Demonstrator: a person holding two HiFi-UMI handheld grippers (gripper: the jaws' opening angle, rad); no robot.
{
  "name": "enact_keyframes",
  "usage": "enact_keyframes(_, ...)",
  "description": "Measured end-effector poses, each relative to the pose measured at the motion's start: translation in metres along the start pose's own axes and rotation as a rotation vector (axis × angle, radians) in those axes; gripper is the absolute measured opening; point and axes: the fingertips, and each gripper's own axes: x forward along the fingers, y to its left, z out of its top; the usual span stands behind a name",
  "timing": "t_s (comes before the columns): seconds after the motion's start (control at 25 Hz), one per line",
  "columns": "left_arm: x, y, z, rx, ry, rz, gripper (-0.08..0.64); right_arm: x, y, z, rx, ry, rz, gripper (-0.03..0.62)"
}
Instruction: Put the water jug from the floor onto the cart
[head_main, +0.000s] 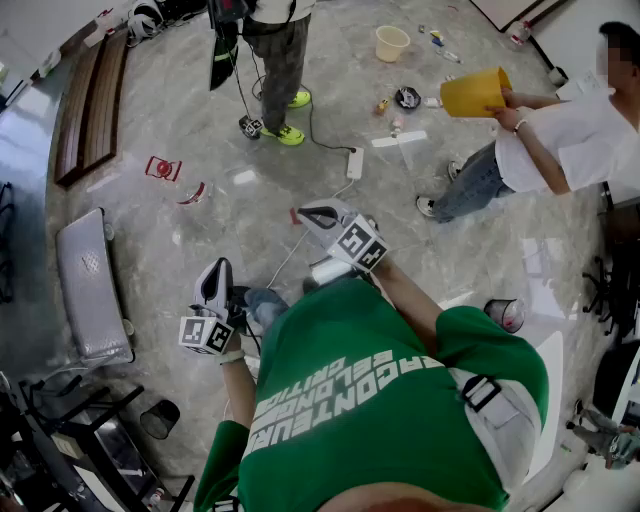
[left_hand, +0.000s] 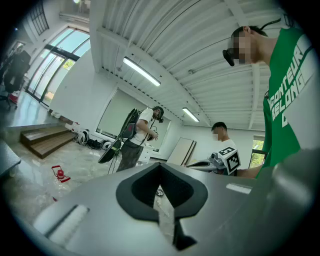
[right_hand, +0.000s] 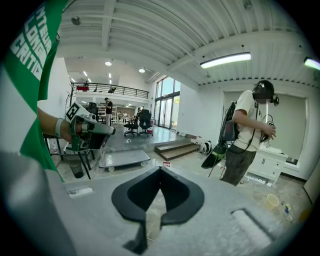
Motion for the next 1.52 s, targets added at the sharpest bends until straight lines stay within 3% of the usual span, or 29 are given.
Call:
enact_keyframes(0.28,-0.005,0.012,-0.013,0.001,-0.033,-0.009,0.014,-0.003,-0.001,-0.004,-0.008,0.009,-0.010,-0.007)
enact_keyframes(0.88,-0.012,0.005,-0.018,-0.024,-0.005,-0.001,0.014,-0.008,0.004,-0.011,0.021,0.038,-0.030,-0.006)
enact_keyframes(1.52,-0.014,0.035,-0.017,-0.059,-0.009,0.018,0.014,0.029,0.007,-0.002,0.005,0.088,0.028,-0.006)
